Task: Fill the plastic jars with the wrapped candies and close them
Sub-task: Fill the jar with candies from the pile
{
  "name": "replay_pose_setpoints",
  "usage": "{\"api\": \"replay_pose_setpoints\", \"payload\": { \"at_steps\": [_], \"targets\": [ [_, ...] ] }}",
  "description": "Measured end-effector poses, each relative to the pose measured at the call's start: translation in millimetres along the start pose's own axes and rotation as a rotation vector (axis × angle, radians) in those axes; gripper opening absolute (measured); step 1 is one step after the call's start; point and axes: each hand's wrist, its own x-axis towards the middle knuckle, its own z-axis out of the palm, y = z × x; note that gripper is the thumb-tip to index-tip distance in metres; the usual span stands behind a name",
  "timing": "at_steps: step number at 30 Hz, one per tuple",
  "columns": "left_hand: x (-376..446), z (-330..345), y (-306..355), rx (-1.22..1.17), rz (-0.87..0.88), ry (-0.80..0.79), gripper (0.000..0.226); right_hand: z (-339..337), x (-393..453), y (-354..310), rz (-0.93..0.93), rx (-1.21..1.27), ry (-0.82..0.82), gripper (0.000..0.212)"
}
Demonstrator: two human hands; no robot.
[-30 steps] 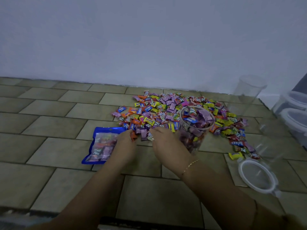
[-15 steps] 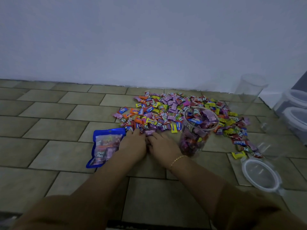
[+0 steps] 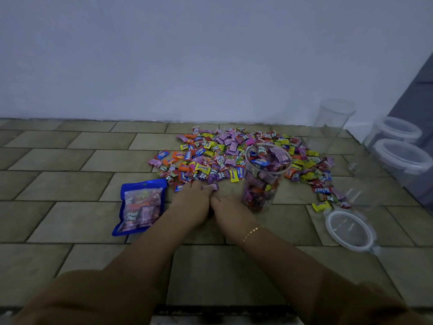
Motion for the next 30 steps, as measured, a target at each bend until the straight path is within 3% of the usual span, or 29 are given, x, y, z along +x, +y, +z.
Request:
{"api": "replay_pose_setpoints", "payload": {
  "at_steps": [3, 8, 11, 14, 27, 30],
  "targets": [
    [1, -2, 4, -0.041, 0.025, 0.022, 0.055, 5, -7, 4, -0.001, -0.028, 0.02, 0.031],
    [1, 3, 10, -0.047, 0.062, 0.069, 0.053, 14, -13, 15, -0.013, -0.015, 0.078, 0.054],
    [-1, 5, 13, 0.056, 0.066, 0.052, 0.051, 17, -18, 17, 0.036, 0.067, 0.107, 0.035],
    [-5, 6, 15, 0.093, 0.078, 0.033, 0.049, 20, -22, 18, 0.087, 0.087, 0.107, 0.031],
    [-9, 36, 26, -0.231, 0.092, 0.277, 0.05, 3, -39, 14, 0.139, 0.138, 0.095, 0.026],
    [-6, 38, 33, -0.304, 0.119, 0.293, 0.037, 4, -40, 16, 0.134, 0.144, 0.09, 0.019]
  ]
}}
